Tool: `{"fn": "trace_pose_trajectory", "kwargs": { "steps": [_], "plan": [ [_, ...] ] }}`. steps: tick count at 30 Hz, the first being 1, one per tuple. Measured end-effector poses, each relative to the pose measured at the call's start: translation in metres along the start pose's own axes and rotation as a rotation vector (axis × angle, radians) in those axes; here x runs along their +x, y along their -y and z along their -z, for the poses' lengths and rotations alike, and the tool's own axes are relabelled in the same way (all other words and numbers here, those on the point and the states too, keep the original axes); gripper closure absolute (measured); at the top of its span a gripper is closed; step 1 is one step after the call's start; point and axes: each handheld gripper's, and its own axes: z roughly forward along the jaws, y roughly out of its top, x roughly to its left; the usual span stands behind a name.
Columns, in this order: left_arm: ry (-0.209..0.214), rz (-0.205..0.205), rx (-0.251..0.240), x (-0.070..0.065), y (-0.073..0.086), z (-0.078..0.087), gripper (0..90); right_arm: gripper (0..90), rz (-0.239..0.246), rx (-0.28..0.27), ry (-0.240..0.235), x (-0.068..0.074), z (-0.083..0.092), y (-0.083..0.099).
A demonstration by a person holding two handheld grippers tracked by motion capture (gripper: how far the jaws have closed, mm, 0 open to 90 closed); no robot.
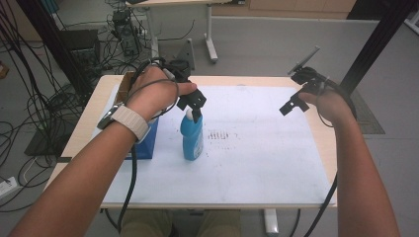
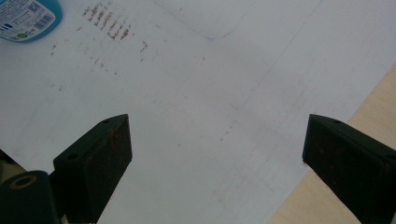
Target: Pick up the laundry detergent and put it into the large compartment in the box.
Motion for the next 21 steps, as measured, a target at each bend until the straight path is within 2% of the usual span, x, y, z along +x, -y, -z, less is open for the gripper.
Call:
{"fn": "trace_pose_trajectory", "kwargs": {
  "steps": [3, 11, 21],
  "plan": [
    [0.012, 0.006, 0.001, 0.003, -0.006, -0.006, 7.7, 8.1, 0.004, 0.0, -0.001, -0.001, -0.001, 0.0],
    [0.009, -0.006, 0.011, 0.008, -0.017, -0.016, 7.7, 8.1, -0.004, 0.001, -0.001, -0.004, -0.001, 0.002],
    [-0.011, -0.014, 0.021, 0.008, -0.034, -0.028, 7.4, 8.1, -0.002, 0.003, -0.001, -0.005, -0.002, 0.001]
  ]
}}
